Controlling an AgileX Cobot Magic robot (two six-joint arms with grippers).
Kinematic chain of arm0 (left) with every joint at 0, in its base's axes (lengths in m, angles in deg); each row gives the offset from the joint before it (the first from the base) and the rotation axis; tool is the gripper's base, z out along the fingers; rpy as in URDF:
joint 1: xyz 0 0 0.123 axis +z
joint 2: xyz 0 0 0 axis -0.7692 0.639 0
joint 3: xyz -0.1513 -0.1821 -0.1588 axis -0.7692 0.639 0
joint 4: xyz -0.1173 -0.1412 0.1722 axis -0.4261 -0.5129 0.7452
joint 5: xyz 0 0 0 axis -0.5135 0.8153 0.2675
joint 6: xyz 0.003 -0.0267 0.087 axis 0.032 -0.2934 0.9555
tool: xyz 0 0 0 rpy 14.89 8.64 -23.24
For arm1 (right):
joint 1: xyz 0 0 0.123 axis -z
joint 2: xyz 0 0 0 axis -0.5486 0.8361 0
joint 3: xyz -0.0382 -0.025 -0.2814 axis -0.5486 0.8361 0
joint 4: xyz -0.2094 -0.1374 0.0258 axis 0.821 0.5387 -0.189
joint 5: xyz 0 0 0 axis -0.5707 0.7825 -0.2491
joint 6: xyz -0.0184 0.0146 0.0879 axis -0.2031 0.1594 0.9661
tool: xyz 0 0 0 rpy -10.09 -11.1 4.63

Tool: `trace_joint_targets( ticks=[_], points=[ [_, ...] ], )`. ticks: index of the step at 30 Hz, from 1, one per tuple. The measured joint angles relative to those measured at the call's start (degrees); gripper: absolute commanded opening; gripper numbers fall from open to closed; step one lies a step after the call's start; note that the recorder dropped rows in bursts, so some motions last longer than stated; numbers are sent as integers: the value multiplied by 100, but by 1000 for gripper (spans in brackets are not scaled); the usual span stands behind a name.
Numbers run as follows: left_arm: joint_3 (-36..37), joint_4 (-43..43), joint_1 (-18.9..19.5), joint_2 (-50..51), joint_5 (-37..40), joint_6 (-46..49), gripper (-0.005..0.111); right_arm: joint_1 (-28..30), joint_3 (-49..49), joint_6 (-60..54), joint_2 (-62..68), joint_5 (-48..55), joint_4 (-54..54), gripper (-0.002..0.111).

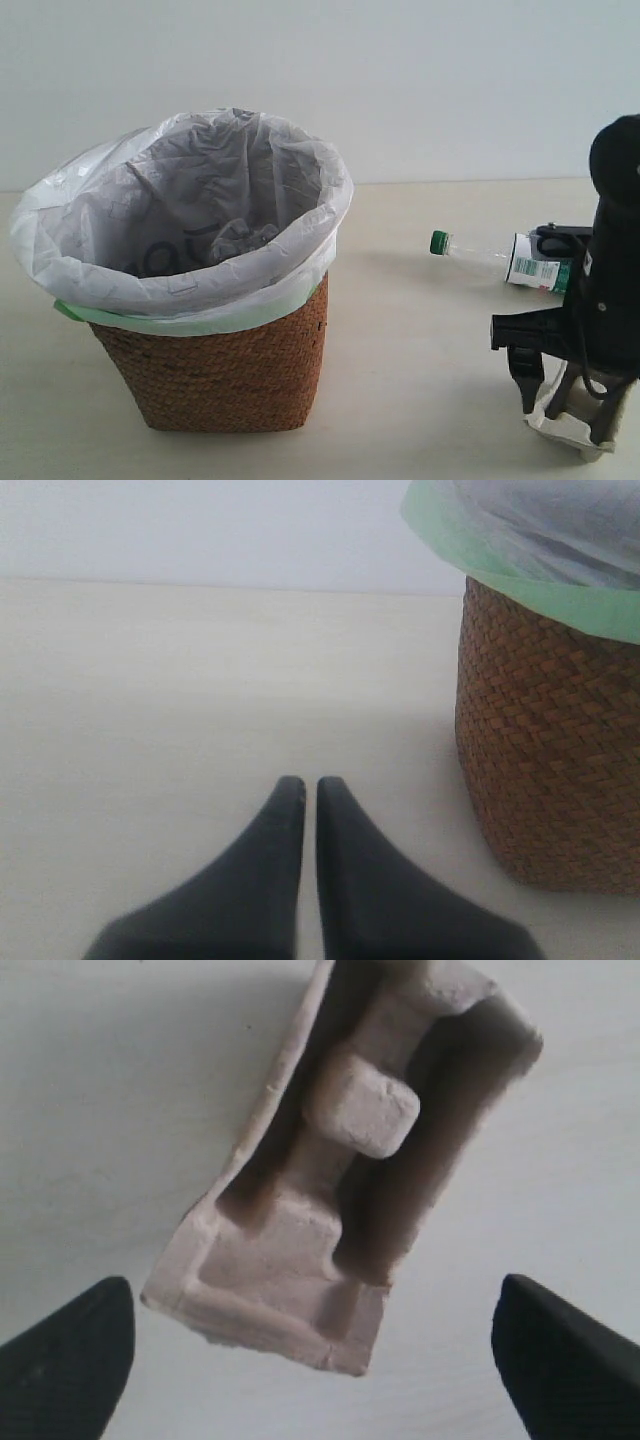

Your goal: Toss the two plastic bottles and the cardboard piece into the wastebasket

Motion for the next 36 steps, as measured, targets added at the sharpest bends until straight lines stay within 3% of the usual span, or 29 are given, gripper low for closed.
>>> trace_joint_targets(
  ticks=[7,27,29,33,36],
  points=[
    [0,0,0,0,0,0,4,0,461,821,0,-780,31,86],
    [0,0,0,0,0,0,4,24,507,2155,479,-1748,1358,86],
    [0,0,0,0,0,0,4,24,507,2206,605,-1884,1385,79],
    [0,0,0,0,0,0,4,24,519,2328,846,-2136,1451,48],
    [0,0,0,0,0,0,4,24,519,2368,1005,-2282,1528,32]
  ],
)
